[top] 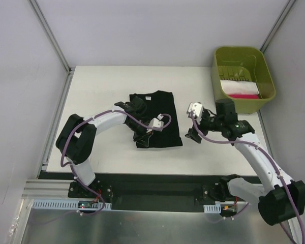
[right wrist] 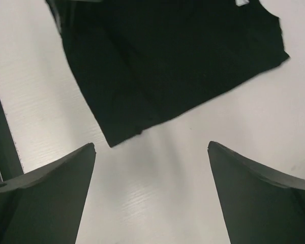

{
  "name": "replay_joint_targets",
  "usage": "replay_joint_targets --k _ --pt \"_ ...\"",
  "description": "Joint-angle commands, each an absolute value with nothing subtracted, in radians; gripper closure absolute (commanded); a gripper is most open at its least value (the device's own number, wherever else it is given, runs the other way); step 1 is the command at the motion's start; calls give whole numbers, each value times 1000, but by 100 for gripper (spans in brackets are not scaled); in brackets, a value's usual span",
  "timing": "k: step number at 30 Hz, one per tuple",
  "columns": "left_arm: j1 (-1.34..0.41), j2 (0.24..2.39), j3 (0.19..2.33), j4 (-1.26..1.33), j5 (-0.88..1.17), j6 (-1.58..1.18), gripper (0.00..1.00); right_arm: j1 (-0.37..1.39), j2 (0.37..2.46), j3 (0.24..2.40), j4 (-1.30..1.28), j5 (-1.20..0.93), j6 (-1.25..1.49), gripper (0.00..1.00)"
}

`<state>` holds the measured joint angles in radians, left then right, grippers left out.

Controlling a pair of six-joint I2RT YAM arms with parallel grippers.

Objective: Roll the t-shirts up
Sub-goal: Roll the T-shirt to the center of the board.

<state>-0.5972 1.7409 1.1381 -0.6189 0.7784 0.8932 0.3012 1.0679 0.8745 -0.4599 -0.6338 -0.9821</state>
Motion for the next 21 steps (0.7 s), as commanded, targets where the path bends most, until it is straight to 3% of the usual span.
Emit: replay_joint_targets --k 1,6,21 --pt "-584 1769 1206 -729 943 867 100 432 1151 804 -493 -634 -1203 4" --pt "-578 1796 1233 -759 980 847 100 537 1103 709 -331 -577 -1300 4" --pt "-552 1798 1230 -782 982 859 100 672 1373 744 -281 -609 -1460 5"
